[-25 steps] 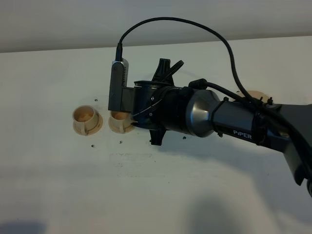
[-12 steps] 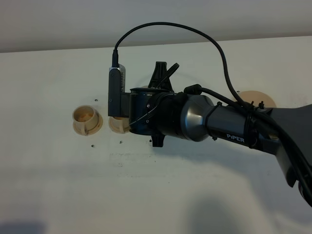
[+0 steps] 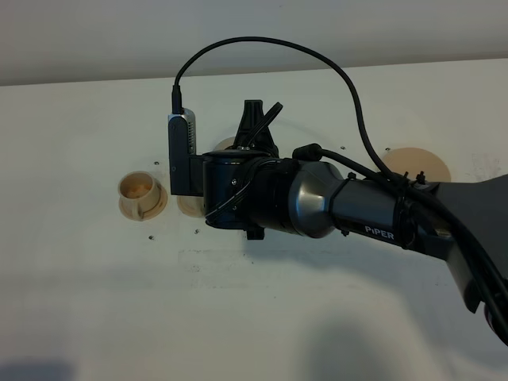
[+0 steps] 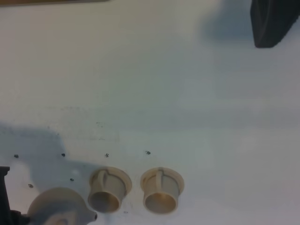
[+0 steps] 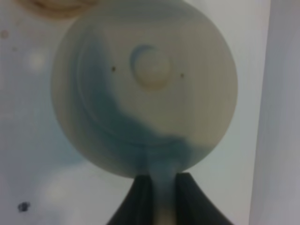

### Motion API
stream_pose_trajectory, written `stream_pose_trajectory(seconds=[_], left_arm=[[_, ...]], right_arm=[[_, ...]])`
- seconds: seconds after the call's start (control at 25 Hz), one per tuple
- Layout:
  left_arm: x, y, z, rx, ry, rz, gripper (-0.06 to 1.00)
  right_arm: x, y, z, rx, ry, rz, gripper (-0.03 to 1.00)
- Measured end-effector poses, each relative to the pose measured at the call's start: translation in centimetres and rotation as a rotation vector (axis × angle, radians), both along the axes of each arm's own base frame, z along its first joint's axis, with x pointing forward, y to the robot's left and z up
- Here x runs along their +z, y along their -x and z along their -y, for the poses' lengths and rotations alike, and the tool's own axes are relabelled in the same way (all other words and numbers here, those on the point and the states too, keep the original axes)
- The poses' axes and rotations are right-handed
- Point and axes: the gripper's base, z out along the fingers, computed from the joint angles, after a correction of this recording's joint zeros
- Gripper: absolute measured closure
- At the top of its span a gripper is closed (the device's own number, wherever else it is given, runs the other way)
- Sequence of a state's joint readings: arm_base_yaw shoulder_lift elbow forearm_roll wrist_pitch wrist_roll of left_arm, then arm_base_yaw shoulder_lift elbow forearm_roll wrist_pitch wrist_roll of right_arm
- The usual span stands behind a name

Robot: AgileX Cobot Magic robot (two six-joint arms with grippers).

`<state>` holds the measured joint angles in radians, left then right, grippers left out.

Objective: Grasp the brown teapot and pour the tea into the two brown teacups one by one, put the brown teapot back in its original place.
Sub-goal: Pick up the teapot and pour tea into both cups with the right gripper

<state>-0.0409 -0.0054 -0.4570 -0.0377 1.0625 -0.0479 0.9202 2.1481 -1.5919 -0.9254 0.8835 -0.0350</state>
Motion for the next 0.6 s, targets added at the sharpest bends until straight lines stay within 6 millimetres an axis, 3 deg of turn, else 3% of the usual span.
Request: stream_pose_trajectory(seconds=[0.6], left_arm=[[0.00, 0.00, 0.00, 0.000, 0.000, 0.000, 0.61]], right_arm=[[0.11, 0.03, -0.05, 0.061, 0.071, 0.007, 0.87]])
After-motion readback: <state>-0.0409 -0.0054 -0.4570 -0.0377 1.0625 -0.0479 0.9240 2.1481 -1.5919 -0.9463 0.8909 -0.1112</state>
